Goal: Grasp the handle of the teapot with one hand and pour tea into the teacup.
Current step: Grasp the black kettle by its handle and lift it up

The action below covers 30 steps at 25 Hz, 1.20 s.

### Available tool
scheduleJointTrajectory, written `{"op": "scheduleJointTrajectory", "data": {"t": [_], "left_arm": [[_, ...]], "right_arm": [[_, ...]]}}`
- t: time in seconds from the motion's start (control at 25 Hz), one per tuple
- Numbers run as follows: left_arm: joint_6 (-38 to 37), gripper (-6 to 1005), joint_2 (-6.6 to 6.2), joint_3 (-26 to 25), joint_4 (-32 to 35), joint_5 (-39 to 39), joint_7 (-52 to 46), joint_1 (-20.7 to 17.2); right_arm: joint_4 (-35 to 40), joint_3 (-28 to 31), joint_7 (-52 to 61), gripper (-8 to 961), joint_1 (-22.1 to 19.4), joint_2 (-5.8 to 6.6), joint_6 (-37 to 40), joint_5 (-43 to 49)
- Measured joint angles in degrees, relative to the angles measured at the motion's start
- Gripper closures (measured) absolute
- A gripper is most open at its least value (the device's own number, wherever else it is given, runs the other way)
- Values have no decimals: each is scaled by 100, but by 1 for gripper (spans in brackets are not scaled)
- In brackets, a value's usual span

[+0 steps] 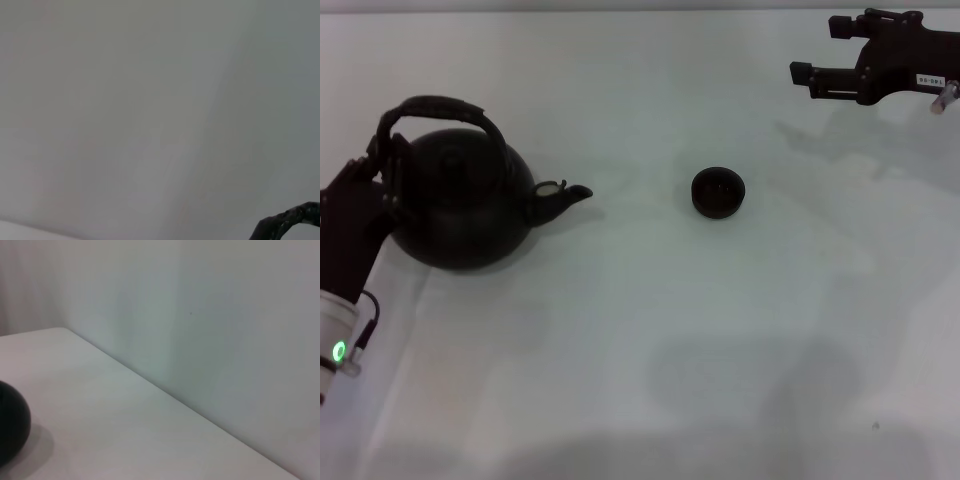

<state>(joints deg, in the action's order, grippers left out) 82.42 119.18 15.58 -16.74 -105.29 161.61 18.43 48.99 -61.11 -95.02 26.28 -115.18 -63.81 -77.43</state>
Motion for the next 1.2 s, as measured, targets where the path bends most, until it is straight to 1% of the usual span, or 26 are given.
{"op": "scheduleJointTrajectory", "data": {"t": [0.2,0.36,0.52,0.68,0.76,1.0,1.08,1.2], "left_arm": [[-221,816,-61,28,270,39,-363,177],[-559,816,-65,56,732,242,-935,320],[-1004,817,-63,64,1194,610,-1482,571],[-1433,817,-54,68,1868,1094,-2331,816],[-1645,817,-44,71,2307,1421,-2883,970],[-1815,818,-27,115,3224,2216,-3969,1340],[-1885,818,-23,316,3510,2367,-4363,1431],[-2056,818,-14,985,3987,2417,-5147,1490]], "right_arm": [[-85,3,-89,128,1,-4,3,-83],[-165,3,-143,128,11,-4,33,-139],[-221,3,-200,128,5,-12,61,-191],[-389,3,-373,130,1,-9,69,-392],[-439,5,-429,131,-5,-8,70,-457],[-587,18,-589,133,-28,-5,73,-697],[-601,20,-613,134,-44,-4,76,-769],[-611,21,-652,134,-83,-4,83,-886]]}}
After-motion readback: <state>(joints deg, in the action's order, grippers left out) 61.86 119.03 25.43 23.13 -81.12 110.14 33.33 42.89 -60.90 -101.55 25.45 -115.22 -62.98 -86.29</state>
